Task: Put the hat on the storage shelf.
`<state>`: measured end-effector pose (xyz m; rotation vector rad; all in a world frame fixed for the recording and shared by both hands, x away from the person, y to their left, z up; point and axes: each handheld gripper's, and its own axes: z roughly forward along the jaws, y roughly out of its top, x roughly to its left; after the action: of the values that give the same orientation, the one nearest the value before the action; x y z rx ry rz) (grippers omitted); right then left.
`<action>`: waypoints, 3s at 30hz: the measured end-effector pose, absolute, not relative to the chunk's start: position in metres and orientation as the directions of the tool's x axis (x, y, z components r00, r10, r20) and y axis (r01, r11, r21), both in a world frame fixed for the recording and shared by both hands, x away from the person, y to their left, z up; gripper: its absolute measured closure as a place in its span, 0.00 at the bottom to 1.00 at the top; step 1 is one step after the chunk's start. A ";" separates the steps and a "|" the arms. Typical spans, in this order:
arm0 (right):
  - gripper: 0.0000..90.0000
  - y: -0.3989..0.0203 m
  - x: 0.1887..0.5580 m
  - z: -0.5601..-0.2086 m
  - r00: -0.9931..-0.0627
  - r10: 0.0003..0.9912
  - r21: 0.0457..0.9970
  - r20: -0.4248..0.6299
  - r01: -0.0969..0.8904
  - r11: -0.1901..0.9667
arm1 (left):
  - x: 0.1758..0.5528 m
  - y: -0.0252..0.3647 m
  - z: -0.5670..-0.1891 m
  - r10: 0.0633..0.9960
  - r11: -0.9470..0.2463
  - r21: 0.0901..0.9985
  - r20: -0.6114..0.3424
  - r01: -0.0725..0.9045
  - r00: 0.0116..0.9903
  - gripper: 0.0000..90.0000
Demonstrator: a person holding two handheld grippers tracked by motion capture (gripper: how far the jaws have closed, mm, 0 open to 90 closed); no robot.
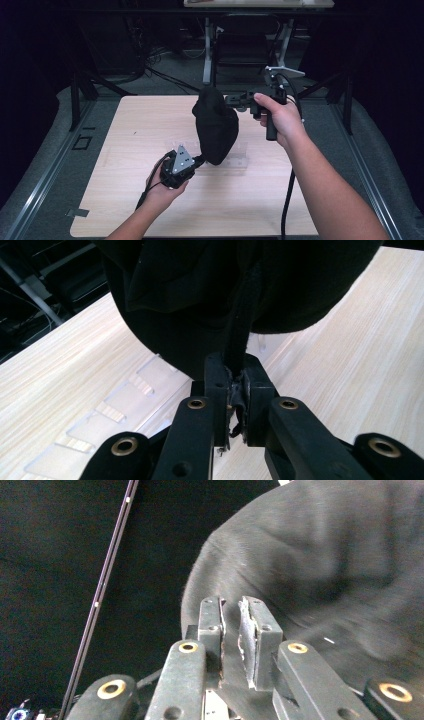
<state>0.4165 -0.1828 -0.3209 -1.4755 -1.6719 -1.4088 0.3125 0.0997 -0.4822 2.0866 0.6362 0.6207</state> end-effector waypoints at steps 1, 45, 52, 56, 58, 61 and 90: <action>0.89 -0.184 0.416 -0.321 -0.286 0.409 0.364 0.867 0.923 -0.128 | 0.312 0.100 -0.482 0.633 -0.515 0.830 0.202 0.212 0.748 0.94; 0.84 -0.220 0.398 -0.336 -0.274 0.516 0.402 0.811 0.903 -0.153 | 0.315 0.147 -0.525 0.746 -0.382 0.833 0.022 0.401 0.666 0.68; 0.84 -0.225 0.394 -0.338 -0.273 0.542 0.412 0.795 0.898 -0.153 | 0.309 0.162 -0.522 0.766 -0.361 0.832 0.007 0.422 0.643 0.57; 0.84 -0.226 0.390 -0.337 -0.285 0.563 0.432 0.775 0.890 -0.144 | 0.306 0.176 -0.522 0.784 -0.341 0.831 -0.006 0.439 0.621 0.54; 0.83 -0.226 0.388 -0.336 -0.292 0.578 0.443 0.762 0.886 -0.137 | 0.305 0.183 -0.525 0.796 -0.330 0.831 -0.010 0.448 0.606 0.53; 0.83 -0.227 0.385 -0.336 -0.303 0.601 0.463 0.740 0.878 -0.126 | 0.305 0.193 -0.529 0.812 -0.306 0.833 -0.025 0.461 0.584 0.51; 0.72 -0.236 0.344 -0.382 -0.366 0.816 0.577 0.446 0.815 0.050 | 0.308 0.213 -0.554 0.835 -0.274 0.808 -0.069 0.521 0.546 0.51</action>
<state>0.3440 -0.2362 -0.3825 -1.7694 -2.2776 -1.2490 0.3080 0.2131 -0.5538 1.9486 1.0985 0.4747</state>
